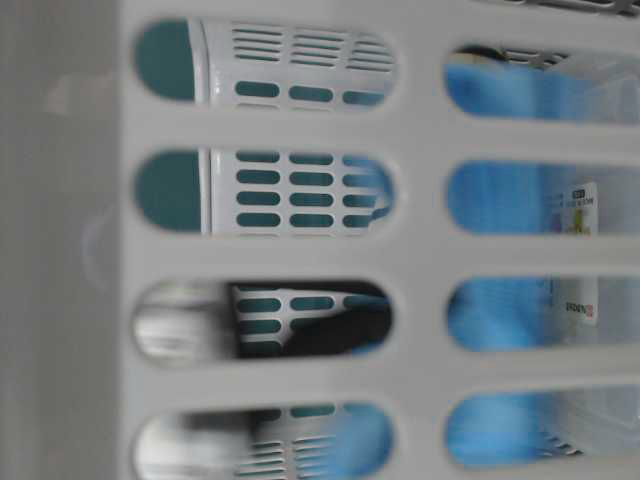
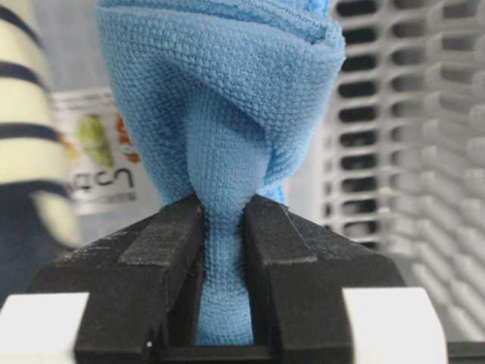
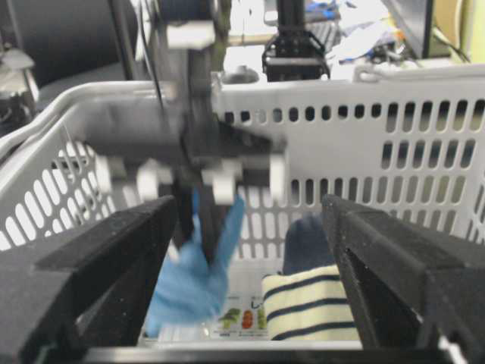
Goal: Pick up the blue cloth from the shopping basket with the left arm.
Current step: 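Lower the left gripper over the blue cloth and close on it, then lift the gripped blue cloth upward out of the basket with left gripper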
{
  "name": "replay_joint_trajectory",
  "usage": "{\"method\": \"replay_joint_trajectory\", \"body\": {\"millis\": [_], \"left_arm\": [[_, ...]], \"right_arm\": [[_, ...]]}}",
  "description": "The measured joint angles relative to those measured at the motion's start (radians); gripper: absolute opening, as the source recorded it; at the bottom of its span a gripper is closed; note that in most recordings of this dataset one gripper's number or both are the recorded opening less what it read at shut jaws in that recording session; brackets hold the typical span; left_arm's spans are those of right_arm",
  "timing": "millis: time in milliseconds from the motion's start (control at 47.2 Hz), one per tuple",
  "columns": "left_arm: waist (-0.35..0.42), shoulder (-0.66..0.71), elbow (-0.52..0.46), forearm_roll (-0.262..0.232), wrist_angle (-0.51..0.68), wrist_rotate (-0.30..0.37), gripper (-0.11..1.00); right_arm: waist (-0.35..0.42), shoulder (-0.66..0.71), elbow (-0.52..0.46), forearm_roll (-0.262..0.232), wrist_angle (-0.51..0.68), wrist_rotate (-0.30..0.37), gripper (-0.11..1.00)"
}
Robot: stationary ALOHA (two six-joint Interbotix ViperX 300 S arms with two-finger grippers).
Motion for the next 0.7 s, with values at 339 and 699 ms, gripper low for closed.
{"method": "replay_joint_trajectory", "body": {"millis": [339, 699], "left_arm": [[0.008, -0.054, -0.293, 0.0, 0.299, 0.003, 0.13], [0.054, -0.054, -0.426, 0.0, 0.403, -0.002, 0.13]], "right_arm": [[-0.009, 0.0, 0.005, 0.0, -0.017, 0.0, 0.75], [-0.011, -0.002, 0.005, 0.0, -0.02, 0.003, 0.75]]}}
